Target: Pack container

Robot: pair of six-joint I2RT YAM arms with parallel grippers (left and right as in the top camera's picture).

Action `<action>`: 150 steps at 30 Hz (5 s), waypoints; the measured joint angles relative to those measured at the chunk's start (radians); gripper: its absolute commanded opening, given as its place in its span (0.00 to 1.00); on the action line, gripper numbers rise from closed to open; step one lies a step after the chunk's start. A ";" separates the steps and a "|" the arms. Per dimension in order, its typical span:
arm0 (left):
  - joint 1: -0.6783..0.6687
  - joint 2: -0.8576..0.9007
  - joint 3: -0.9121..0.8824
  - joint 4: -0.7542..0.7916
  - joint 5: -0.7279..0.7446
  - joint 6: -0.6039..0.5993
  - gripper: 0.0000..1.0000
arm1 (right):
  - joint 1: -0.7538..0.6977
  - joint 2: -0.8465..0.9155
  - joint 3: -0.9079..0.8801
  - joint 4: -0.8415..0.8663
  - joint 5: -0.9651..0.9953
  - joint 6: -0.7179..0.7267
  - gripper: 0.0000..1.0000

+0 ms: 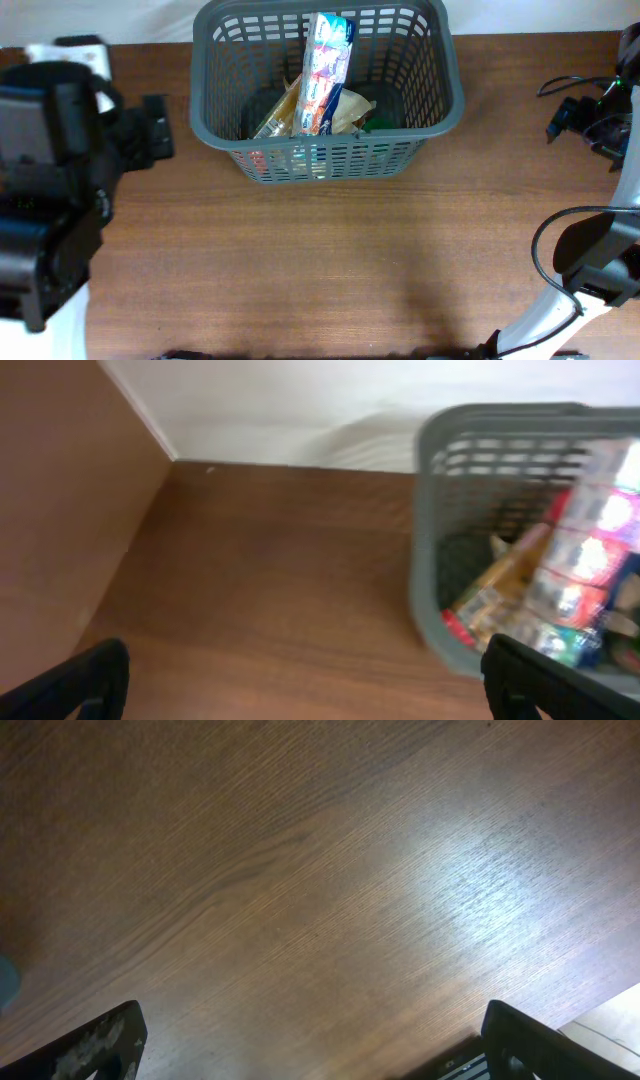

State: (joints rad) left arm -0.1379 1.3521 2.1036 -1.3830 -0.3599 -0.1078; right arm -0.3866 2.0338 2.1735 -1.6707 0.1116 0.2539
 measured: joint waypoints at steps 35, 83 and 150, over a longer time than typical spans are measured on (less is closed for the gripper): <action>0.127 -0.455 -0.183 -0.304 0.309 -0.029 0.99 | 0.000 0.000 0.000 0.000 0.000 0.000 0.99; 0.127 -0.644 -0.677 -0.163 0.343 -0.272 0.99 | 0.000 0.000 0.000 0.000 0.000 0.000 0.99; 0.138 -1.337 -2.046 1.522 0.528 0.231 0.99 | 0.000 0.000 0.000 0.000 0.000 0.000 0.99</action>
State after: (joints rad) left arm -0.0002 0.0154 0.0578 0.1394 0.1684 0.1234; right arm -0.3866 2.0338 2.1735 -1.6707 0.1116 0.2543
